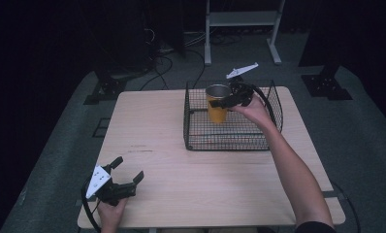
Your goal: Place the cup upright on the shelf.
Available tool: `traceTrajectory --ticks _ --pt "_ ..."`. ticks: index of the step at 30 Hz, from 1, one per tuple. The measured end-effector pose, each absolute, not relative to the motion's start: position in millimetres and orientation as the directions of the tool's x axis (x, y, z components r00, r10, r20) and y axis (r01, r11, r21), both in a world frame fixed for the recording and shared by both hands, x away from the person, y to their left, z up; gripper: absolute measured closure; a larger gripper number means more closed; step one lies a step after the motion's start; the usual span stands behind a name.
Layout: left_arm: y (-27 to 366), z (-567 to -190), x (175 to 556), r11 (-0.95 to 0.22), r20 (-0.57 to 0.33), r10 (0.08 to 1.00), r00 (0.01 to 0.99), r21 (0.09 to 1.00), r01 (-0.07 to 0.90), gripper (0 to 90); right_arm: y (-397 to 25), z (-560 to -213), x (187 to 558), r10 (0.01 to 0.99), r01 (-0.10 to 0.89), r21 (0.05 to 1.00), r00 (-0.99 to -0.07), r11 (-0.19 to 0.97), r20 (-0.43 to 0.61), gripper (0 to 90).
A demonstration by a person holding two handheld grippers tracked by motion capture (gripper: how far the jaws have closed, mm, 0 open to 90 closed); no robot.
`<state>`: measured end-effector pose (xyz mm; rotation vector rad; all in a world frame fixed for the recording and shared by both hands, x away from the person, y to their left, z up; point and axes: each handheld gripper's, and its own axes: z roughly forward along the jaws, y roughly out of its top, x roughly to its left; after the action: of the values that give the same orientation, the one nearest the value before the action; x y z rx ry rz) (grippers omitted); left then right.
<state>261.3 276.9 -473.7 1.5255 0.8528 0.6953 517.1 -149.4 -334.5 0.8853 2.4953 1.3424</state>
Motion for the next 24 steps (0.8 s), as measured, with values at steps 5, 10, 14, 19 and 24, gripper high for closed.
traceTrajectory --ticks 5,10,14,19,24 --pt "277.3 -473.5 261.0 -0.039 -0.037 0.832 0.553 0.991 0.125 2.2 -150.2 -343.6 524.8 0.577 0.449 0.801 -0.8 0.396 0.163 12.4" --pt "277.2 -473.5 261.0 -0.04 -0.036 0.832 0.554 0.991 0.125 2.2 -149.2 -348.5 527.6 0.584 0.46 0.798 -0.793 0.388 0.173 12.4" --pt "277.2 -473.5 260.7 -0.041 -0.035 0.832 0.554 0.992 0.123 2.2 -148.6 -352.8 530.4 0.585 0.47 0.797 -0.789 0.38 0.186 12.4" --pt "277.1 -473.5 260.8 -0.039 -0.036 0.831 0.555 0.992 0.123 2.2 -149.4 -357.9 533.5 0.586 0.477 0.795 -0.786 0.375 0.195 12.4" --pt "277.2 -473.5 260.8 -0.04 -0.036 0.831 0.555 0.991 0.125 2.2 -150.1 -361.2 536.6 0.597 0.479 0.79 -0.781 0.383 0.184 12.4"
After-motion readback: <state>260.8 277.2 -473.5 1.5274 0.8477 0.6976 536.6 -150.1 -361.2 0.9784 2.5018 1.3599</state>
